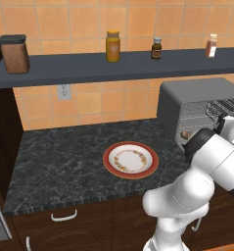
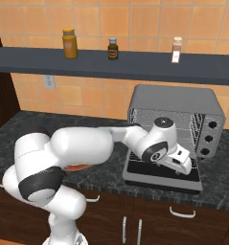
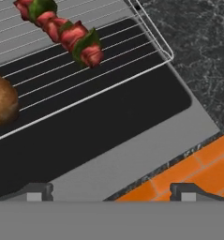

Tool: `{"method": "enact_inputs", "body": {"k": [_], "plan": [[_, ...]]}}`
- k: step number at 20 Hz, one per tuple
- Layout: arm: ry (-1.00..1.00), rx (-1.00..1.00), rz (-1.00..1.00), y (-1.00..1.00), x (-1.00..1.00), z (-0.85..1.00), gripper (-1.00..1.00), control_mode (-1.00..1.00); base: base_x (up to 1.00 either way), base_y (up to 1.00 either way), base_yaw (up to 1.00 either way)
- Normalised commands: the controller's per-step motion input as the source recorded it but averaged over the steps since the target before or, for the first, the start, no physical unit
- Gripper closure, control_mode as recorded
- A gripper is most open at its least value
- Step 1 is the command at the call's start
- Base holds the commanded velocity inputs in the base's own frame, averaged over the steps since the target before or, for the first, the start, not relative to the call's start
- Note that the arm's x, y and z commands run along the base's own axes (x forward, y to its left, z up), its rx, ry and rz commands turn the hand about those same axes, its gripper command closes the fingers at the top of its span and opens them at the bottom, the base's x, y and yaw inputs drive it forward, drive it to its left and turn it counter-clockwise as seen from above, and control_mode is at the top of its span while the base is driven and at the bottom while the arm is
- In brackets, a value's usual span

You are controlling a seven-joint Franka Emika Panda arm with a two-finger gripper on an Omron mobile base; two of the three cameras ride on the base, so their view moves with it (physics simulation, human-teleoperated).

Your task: Pick up the kebab skewer and baguette bread, and place them inside the toaster oven. Close the toaster oven door and start by setting the timer.

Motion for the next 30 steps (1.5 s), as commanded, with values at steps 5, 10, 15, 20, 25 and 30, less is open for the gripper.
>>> {"method": "enact_inputs", "body": {"k": [5,10,15,20,25,30], "plan": [[0.0,0.0,0.04,0.0,-0.24,-0.11,-1.0,-1.0,0.0,0.0,0.0],[0.0,-0.01,0.04,0.0,-0.06,-0.11,-1.0,-1.0,0.0,0.0,0.0],[0.0,-0.01,0.01,0.02,0.0,-0.15,-1.0,-1.0,0.0,0.0,0.0],[-0.02,0.0,0.0,0.05,0.05,-0.05,-1.0,-1.0,0.0,0.0,0.0],[-0.03,0.0,0.0,0.09,0.19,-0.01,-1.0,-1.0,0.0,0.0,0.0],[-0.03,0.0,0.0,0.1,0.24,-0.02,-1.0,-1.0,0.0,0.0,0.0]]}}
